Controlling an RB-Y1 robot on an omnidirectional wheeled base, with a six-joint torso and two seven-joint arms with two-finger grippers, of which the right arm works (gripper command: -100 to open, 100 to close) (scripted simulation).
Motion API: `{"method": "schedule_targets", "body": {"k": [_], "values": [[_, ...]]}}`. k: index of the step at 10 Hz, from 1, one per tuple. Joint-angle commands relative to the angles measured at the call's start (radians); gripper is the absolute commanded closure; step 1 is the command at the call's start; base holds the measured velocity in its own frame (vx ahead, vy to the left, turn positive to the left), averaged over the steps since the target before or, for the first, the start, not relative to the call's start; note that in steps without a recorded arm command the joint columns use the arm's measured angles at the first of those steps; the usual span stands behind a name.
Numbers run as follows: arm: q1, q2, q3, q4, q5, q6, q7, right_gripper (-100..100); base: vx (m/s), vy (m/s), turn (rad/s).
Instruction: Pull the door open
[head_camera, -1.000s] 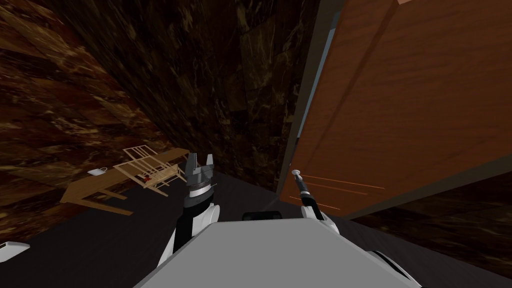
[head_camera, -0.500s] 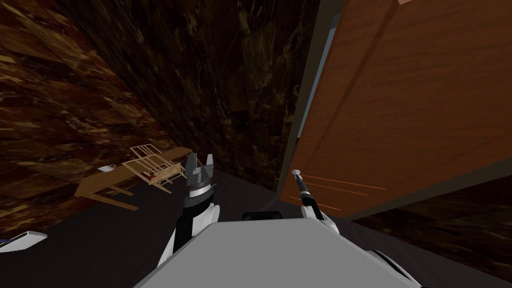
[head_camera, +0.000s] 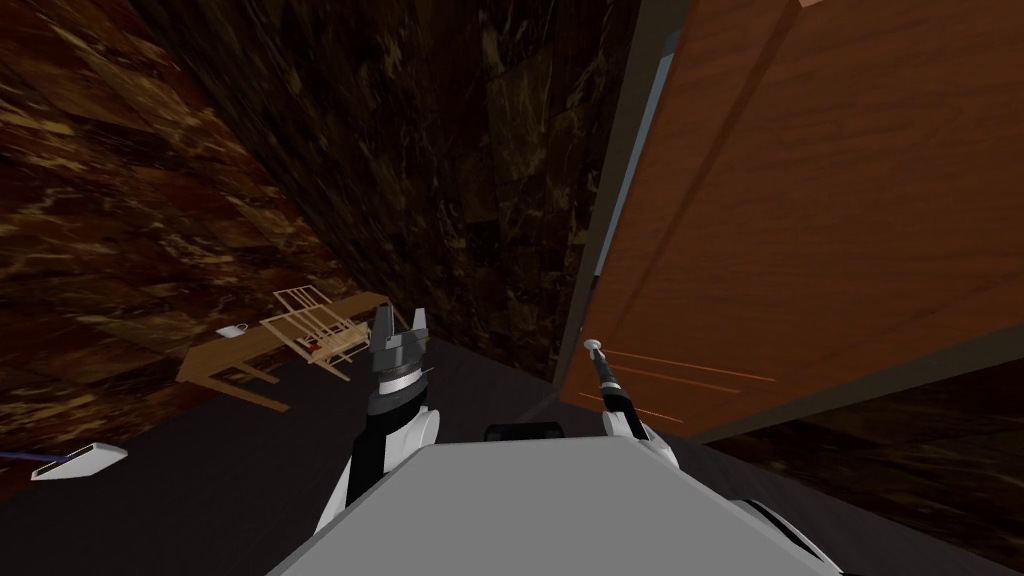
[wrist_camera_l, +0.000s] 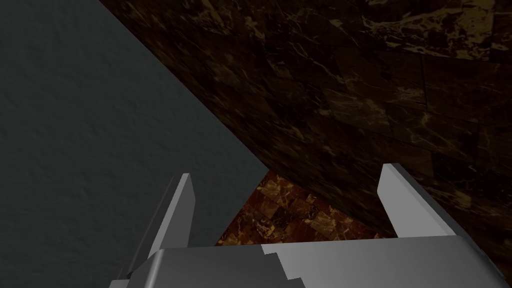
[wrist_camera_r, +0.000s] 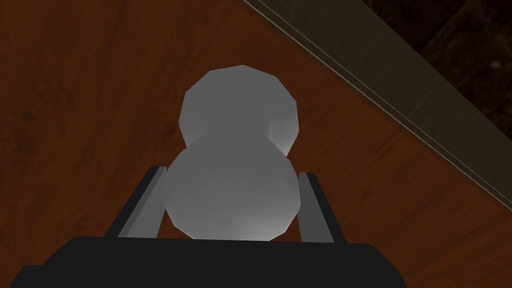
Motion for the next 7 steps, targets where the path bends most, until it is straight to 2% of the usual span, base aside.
{"method": "schedule_targets", "body": {"k": [1, 7], "values": [[0.000, 0.001, -0.001, 0.003, -0.002, 0.000, -0.031, 100, -0.024, -0.005, 0.019], [-0.004, 0.001, -0.003, 0.009, -0.013, -0.002, -0.190, 100, -0.031, -0.012, 0.040]]}}
